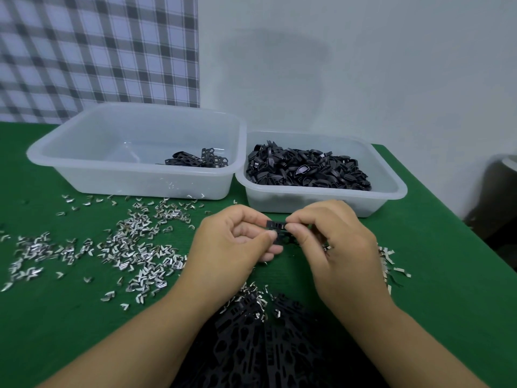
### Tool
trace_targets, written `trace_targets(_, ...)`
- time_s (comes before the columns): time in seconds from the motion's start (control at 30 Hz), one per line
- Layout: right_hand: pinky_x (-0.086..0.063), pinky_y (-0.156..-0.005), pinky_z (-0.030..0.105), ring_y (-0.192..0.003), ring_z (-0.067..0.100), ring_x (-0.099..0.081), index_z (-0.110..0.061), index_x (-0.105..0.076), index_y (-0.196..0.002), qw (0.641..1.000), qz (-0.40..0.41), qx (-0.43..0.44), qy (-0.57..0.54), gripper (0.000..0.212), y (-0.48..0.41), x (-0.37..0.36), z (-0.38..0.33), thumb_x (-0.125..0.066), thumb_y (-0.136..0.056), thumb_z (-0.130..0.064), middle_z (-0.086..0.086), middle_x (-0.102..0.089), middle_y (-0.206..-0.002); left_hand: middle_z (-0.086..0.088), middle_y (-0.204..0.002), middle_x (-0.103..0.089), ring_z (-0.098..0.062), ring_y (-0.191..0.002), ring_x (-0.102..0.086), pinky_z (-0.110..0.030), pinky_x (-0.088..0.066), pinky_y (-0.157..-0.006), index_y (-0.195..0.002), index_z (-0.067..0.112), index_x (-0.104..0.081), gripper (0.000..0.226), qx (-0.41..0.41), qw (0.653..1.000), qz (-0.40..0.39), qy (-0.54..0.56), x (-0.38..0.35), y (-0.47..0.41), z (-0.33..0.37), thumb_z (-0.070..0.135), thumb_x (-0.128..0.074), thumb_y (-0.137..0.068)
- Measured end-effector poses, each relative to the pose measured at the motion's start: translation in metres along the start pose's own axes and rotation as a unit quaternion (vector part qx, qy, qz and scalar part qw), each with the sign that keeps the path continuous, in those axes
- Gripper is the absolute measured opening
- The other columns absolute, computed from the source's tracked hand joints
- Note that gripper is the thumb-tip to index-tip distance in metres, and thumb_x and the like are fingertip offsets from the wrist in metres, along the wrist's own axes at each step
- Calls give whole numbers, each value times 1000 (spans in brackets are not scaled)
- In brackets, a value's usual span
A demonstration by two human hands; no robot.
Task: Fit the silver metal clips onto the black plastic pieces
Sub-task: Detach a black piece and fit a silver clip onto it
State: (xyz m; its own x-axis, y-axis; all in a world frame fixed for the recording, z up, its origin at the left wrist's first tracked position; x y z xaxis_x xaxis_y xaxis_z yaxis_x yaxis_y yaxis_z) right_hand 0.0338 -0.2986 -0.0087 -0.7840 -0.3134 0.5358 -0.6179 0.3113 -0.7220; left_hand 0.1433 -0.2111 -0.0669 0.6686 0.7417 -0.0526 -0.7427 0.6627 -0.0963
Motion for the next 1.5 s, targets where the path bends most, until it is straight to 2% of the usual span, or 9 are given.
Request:
trace_targets(0.13, -39, -68, 18, -77, 11, -49, -17, -71, -83, 999, 8, -44, -29, 7, 1, -5, 8, -64, -80, -19, -10, -47, -82, -11, -67, -72, -19, -66, -73, -21, -57, -59, -87, 9, -67, 13, -4, 1000, -25, -8, -5, 2, 2, -3, -67, -81)
trace_targets(0.27, -39, -67, 19, -78, 11, -50, -18, -72, -81, 996, 12, -66, -50, 8, 1, -7, 11, -65, -78, -20, -12, -48, -82, -7, -62, -70, -19, -66, -73, -21, -57, -60, -89, 13, -69, 20, -7, 998, -51, -18, -11, 4, 3, -5, -65, -82)
trace_targets(0.4, -41, -66, 23, -77, 16, -51, -14, -73, -81, 999, 27, -42, -17, 8, 0, -6, 7, -66, -78, -18, -5, -49, -78, -7, -62, -69, -18, -64, -72, -21, -56, -58, -89, 9, -69, 18, -14, 998, -57, -22, -13, 5, 6, -7, -64, -81)
trace_targets(0.6, -41, -67, 23, -77, 16, -50, -10, -71, -86, 1000, 3, -18, 15, 11, 1, -7, 5, -62, -82, -13, -2, -50, -80, -6, -60, -67, -16, -61, -70, -21, -57, -58, -84, 15, -70, 26, -23, 998, -47, -23, -12, 5, 8, -9, -64, -81)
trace_targets(0.77, -39, -68, 20, -74, 16, -49, -10, -71, -85, 999, 36, -27, 13, 10, 0, 3, 7, -62, -83, -15, -4, -49, -79, -6, -63, -70, -18, -65, -73, -23, -58, -62, -90, 13, -68, 19, -15, 999, -26, -26, -7, 3, 3, -4, -67, -82)
trace_targets(0.97, -43, -67, 25, -74, 17, -51, -10, -71, -82, 999, 35, -3, 26, 8, 3, 2, 2, -65, -81, -14, -3, -50, -78, -10, -66, -72, -19, -65, -73, -22, -58, -58, -82, 7, -62, 12, 0, 1000, -1, -13, -1, 1, -1, -2, -70, -80)
trace_targets(1.2, -42, -65, 28, -73, 16, -47, -8, -72, -81, 998, 33, 27, 48, 8, 4, 0, -1, -65, -82, -11, -1, -49, -77, -9, -65, -72, -19, -64, -73, -20, -56, -55, -81, 6, -63, 12, 1, 1000, -9, 7, -4, 2, 2, -3, -70, -79)
trace_targets(1.37, -37, -67, 22, -75, 14, -43, -7, -71, -78, 997, 30, 38, 62, 8, 3, -2, -2, -65, -82, -11, 0, -49, -75, -11, -66, -72, -19, -64, -73, -20, -57, -56, -82, 4, -64, 10, 2, 1000, -12, 15, -5, 4, 4, -4, -69, -79)
trace_targets(1.5, -38, -66, 24, -74, 15, -42, -5, -70, -75, 996, 25, 44, 70, 9, 3, -2, -3, -65, -81, -9, 0, -49, -74, -11, -66, -72, -19, -64, -73, -21, -57, -56, -82, 3, -64, 10, 3, 1000, -20, 16, -6, 4, 5, -5, -68, -79)
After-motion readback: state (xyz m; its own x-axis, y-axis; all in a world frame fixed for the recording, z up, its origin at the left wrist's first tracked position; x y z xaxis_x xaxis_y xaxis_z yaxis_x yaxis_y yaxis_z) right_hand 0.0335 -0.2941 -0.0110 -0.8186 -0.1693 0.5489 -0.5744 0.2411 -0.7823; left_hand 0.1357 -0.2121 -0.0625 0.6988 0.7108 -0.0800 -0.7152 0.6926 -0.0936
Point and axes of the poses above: each hand's wrist, its own y-axis away from the middle knuckle, its own x-axis out of the back of the hand, z = x × y, the point moved 8 cm from there along -y, towards the middle knuckle
